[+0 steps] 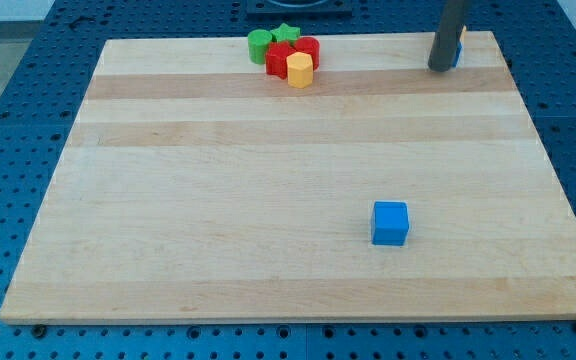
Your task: Nudge the blue cube a bit left
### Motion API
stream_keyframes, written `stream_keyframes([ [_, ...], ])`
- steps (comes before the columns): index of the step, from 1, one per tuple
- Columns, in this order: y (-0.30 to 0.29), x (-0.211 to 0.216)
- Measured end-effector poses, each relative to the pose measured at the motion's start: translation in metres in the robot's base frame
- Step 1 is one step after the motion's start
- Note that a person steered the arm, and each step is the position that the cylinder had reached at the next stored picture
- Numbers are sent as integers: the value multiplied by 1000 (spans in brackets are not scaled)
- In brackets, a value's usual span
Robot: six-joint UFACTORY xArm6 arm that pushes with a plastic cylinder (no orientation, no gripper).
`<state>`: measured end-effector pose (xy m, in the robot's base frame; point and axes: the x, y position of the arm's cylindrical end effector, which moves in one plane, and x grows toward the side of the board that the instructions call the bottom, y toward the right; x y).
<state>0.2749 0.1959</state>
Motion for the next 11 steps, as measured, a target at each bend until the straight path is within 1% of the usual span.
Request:
stream_keyframes([
  [1, -1, 24],
  [3, 47, 70],
  [4, 78, 112],
  [5, 88, 155],
  [6, 75, 192],
  [7, 51, 225],
  [8, 15, 259],
  [9, -37, 282],
  [10, -110, 283],
  [11, -163, 279],
])
